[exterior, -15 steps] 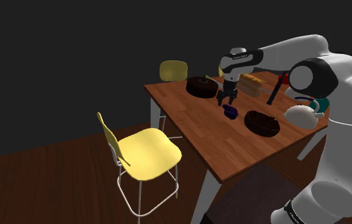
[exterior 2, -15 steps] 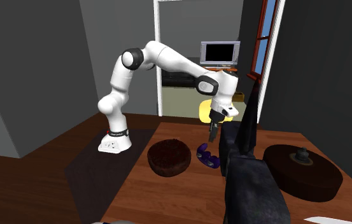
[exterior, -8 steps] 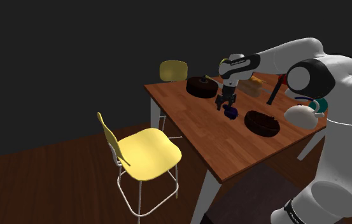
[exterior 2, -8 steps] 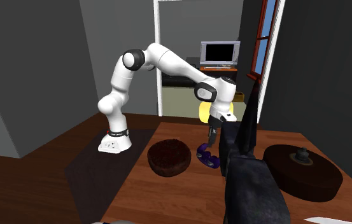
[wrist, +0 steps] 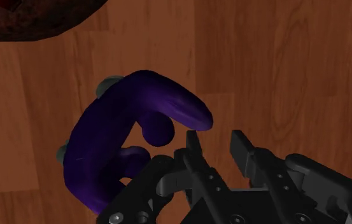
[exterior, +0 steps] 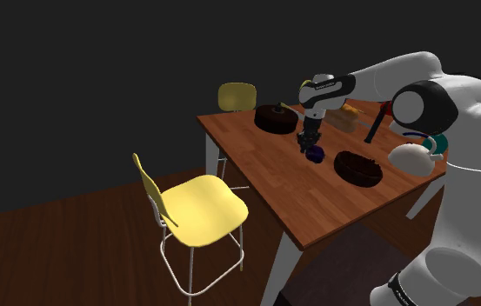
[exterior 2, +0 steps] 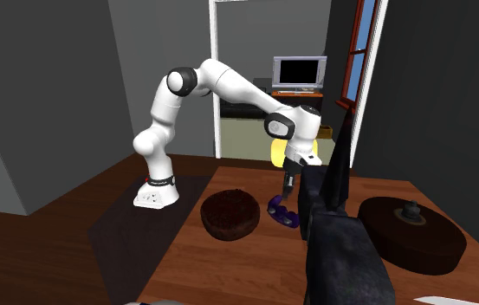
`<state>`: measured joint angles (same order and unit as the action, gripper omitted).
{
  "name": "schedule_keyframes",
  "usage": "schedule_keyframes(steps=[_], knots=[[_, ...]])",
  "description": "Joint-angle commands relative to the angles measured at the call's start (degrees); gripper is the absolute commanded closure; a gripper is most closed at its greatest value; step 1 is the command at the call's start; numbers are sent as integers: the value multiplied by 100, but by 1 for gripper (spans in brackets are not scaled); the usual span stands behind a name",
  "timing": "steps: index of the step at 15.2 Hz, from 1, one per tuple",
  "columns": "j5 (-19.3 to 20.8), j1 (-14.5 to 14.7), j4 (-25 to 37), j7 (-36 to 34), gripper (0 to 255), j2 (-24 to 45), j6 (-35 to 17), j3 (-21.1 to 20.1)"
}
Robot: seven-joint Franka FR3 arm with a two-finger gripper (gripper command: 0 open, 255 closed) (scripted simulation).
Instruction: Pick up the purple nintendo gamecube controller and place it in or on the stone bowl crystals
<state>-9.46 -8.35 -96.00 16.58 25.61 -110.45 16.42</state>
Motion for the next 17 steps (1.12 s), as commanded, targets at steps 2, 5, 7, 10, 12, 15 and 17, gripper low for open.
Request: schedule_keyframes(steps=[2,5,7,10,12,15,17], knots=[[0,0,0,0,255,0,0,0],[0,0,0,0,255,0,0,0],[0,0,0,0,255,0,0,0],[9,-85,68,200,0,45,-58,16],[11,-265,239,599,0,154,-162,39],[-23,-554,583,1194,0,367,-284,48],[-67,-759,875,1585,0,542,-336,36]])
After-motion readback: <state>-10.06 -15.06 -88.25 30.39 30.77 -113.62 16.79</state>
